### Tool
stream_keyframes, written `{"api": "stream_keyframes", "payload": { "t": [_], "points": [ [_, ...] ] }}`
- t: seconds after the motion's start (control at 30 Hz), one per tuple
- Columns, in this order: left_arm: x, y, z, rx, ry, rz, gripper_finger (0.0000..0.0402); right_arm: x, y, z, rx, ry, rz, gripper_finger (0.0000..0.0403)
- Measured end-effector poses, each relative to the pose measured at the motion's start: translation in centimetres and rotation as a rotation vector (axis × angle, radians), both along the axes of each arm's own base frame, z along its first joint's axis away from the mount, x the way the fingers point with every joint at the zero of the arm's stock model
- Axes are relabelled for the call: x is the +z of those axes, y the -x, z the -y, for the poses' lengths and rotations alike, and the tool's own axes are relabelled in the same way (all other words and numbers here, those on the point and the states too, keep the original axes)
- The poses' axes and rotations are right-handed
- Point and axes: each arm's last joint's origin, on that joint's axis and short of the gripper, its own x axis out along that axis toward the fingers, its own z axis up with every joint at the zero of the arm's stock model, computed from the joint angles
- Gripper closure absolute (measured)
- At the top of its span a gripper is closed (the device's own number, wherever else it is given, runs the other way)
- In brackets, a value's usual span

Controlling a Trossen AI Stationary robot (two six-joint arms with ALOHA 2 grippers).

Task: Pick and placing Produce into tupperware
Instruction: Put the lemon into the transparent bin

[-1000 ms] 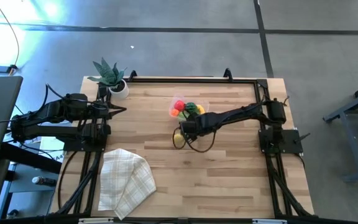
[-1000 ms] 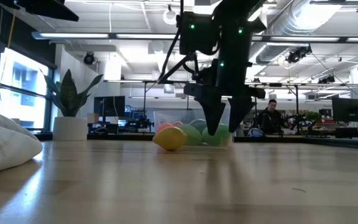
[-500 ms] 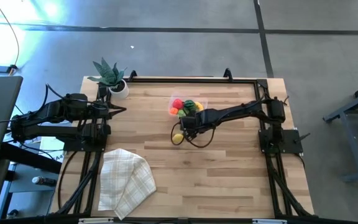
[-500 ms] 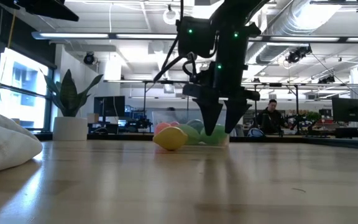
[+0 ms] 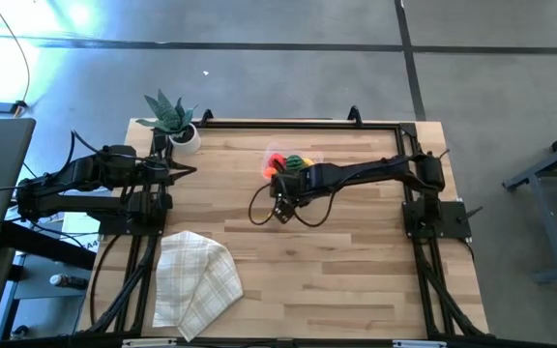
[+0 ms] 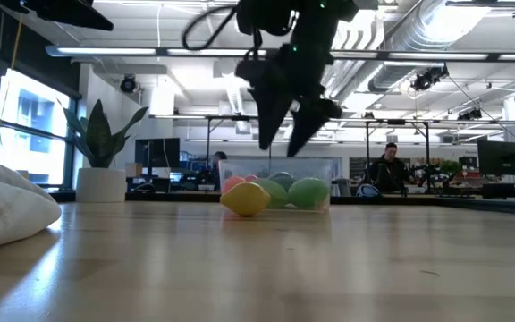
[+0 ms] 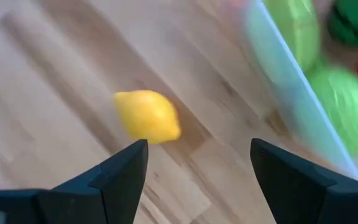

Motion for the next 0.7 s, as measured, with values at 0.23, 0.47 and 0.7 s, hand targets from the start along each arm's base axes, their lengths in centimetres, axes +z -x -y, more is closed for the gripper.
{"api": "stream_keyframes", "payload": {
  "t": [0.23, 0.47, 0.7],
  "points": [
    [0.0, 0.0, 0.0, 0.0, 0.0, 0.0, 0.0401, 0.8, -0.2, -1.3, 0.532, 0.067, -0.035, 0.0127],
    [0.0, 0.0, 0.0, 0.0, 0.0, 0.0, 0.0401, 0.9, -0.4, -3.3, 0.964, 0.194, -0.016, 0.0127],
    [0.0, 0.0, 0.0, 0.0, 0.0, 0.0, 0.0401, 0.2, -1.3, -2.6, 1.027, 0.276, -0.004, 0.0127]
  ]
}}
